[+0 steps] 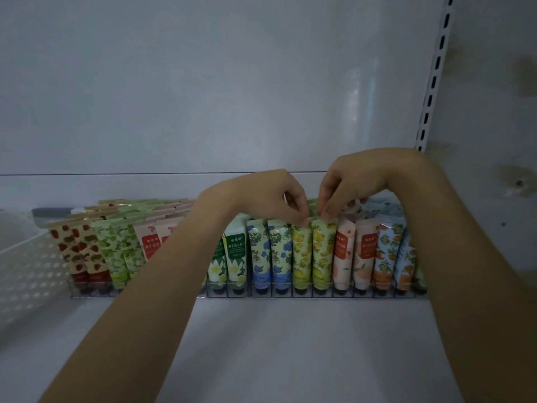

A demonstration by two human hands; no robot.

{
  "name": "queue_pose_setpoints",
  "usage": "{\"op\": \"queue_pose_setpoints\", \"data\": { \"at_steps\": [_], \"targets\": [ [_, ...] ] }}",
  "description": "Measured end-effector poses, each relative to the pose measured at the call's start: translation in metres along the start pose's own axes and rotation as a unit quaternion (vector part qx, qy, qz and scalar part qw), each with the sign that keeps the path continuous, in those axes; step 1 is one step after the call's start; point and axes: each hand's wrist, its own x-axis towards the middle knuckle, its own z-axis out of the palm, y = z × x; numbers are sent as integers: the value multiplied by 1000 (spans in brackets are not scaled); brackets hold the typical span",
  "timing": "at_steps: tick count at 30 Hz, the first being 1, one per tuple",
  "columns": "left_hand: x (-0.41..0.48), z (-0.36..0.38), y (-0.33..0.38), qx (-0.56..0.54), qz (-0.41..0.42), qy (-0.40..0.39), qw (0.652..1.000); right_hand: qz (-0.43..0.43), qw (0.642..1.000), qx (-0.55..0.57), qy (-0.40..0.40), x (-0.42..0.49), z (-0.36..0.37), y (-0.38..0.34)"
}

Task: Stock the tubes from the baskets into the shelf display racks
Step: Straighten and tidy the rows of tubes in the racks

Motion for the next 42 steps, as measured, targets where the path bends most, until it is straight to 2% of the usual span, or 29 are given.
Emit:
{"op": "queue_pose_setpoints", "data": {
  "at_steps": [10, 12, 16, 19, 23, 30, 35, 42],
  "targets": [
    [1, 0, -3, -4, 2, -4, 1000, 12, 1000, -12, 7, 5, 5, -3],
    [1, 0, -3, -11, 4, 20, 1000, -3, 999, 8, 35, 3, 2, -1],
    [-1, -5, -7, 21, -5, 108, 994, -32, 985, 72, 151, -4, -12, 15],
    [-3, -6, -19, 59, -33, 146, 987, -18, 980, 104, 171, -9, -22, 36],
    [2, -6, -23, 88, -68, 154, 982, 9, 980, 92, 175, -12, -25, 58],
    [44, -4, -2, 88, -101, 120, 984, -32, 959, 127, 251, 18, 3, 50],
    [62, 3, 4, 78, -102, 108, 986, -9, 972, 90, 217, 35, 17, 49],
    [68, 3, 0, 74, -139, 89, 983, 0, 975, 63, 213, 40, 18, 47]
  ]
}}
